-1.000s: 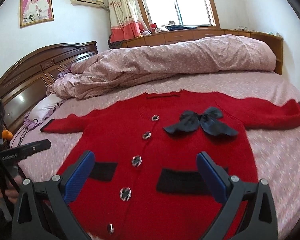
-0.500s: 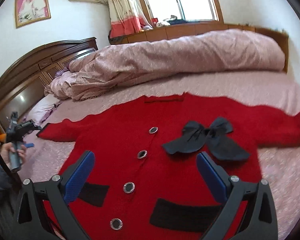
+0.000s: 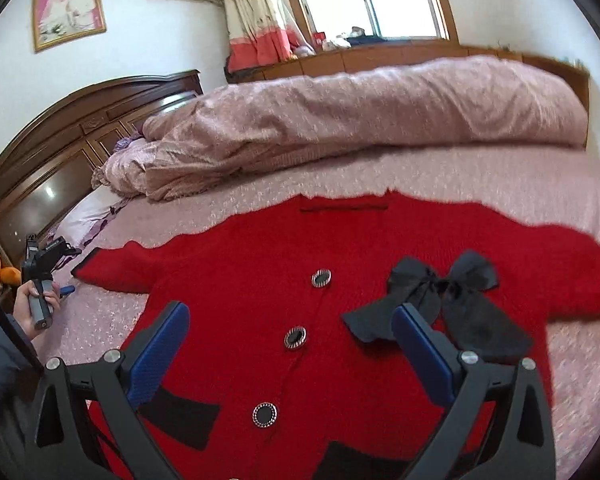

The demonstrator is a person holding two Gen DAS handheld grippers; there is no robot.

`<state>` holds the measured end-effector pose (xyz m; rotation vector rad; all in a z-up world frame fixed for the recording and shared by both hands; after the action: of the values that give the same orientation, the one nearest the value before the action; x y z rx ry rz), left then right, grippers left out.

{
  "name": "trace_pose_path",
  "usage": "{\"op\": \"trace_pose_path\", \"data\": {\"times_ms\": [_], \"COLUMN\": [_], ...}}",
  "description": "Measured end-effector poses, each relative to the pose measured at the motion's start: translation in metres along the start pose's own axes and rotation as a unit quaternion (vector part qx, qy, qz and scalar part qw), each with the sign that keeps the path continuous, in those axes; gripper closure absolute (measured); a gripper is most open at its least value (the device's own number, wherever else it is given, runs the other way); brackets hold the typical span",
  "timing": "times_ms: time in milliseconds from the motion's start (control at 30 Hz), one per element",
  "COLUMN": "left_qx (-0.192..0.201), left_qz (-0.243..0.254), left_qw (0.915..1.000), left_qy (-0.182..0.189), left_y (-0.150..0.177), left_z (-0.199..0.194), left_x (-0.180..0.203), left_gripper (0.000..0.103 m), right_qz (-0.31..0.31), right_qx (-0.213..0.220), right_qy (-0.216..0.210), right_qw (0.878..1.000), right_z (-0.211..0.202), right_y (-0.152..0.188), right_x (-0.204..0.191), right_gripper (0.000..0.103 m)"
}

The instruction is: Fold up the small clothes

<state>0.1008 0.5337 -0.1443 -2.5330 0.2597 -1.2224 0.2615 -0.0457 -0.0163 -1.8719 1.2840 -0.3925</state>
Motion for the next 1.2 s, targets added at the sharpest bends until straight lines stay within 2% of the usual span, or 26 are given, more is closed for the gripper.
{"op": "trace_pose_path", "data": {"times_ms": [133,167,233,300,467,500,567,633,700,800,867,1000,1133,1200], "left_qx": [0.011,0.011,0.014,0.011,-0.001,0.004,0.011,0.001,-0.002,0.012,0.021,0.018,-0.009,-0.025], "left_qz": [-0.027,-0.031,-0.044,-0.060,-0.033,-0.041,-0.061,-0.088,-0.124,-0.157,-0.141,-0.081,0.010,0.053], "left_qw": [0.9993,0.9991,0.9985,0.9973,0.9992,0.9988,0.9978,0.9960,0.9922,0.9867,0.9878,0.9903,0.9812,0.9748], "left_qy": [0.023,0.025,0.029,0.042,0.024,0.026,0.025,0.014,0.013,0.042,0.062,0.112,0.193,0.215], "left_y": [-0.016,-0.016,-0.009,-0.003,-0.009,-0.012,-0.016,-0.018,-0.019,-0.019,-0.019,-0.005,0.046,0.079], "left_z": [0.008,0.007,0.004,0.005,0.025,0.026,0.026,0.031,0.030,0.021,0.012,-0.001,-0.013,-0.018], "left_x": [0.000,-0.001,0.000,0.003,0.018,0.016,0.007,-0.004,-0.014,-0.007,0.019,0.100,0.217,0.263], "left_gripper": [0.005,0.006,0.014,0.014,0.015,0.022,0.043,0.087,0.099,0.100,0.101,0.101,0.101,0.101], "right_qz": [-0.015,-0.019,-0.022,-0.025,-0.024,-0.026,-0.032,-0.036,-0.039,-0.044,-0.039,-0.019,-0.019,-0.030], "right_qx": [-0.011,-0.010,-0.009,-0.009,-0.016,-0.016,-0.013,-0.008,-0.006,-0.001,0.002,0.024,0.058,0.075], "right_qy": [0.015,0.017,0.017,0.016,0.007,0.007,0.011,0.014,0.013,0.016,0.019,0.016,0.044,0.071], "right_qw": [1.000,1.000,1.000,1.000,1.000,1.000,0.999,0.999,0.999,0.999,0.999,0.999,0.997,0.994], "right_z": [0.010,0.011,0.011,0.011,0.010,0.009,0.007,0.003,0.001,0.000,-0.001,-0.018,-0.037,-0.043], "right_y": [0.006,0.007,0.007,0.007,0.010,0.010,0.011,0.011,0.010,0.005,0.000,-0.015,-0.041,-0.055], "right_x": [0.002,0.002,0.001,0.001,-0.002,-0.002,-0.002,-0.001,-0.001,0.001,0.004,0.014,0.045,0.067], "right_gripper": [0.000,0.000,0.000,0.000,0.000,0.000,0.000,0.000,0.000,0.000,0.000,0.000,0.000,0.000]}}
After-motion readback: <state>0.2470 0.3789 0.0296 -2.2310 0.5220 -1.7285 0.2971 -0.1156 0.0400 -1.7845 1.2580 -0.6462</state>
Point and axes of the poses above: each gripper's, at about its wrist camera, not at the fingertips, and z roughly the way its jaws point, x to its right, y to its underside, the point moved 8 cm from there along z, roughly the way its jaws point, and after that the axes turned 7 degrees about y, right-handed, at the moved point
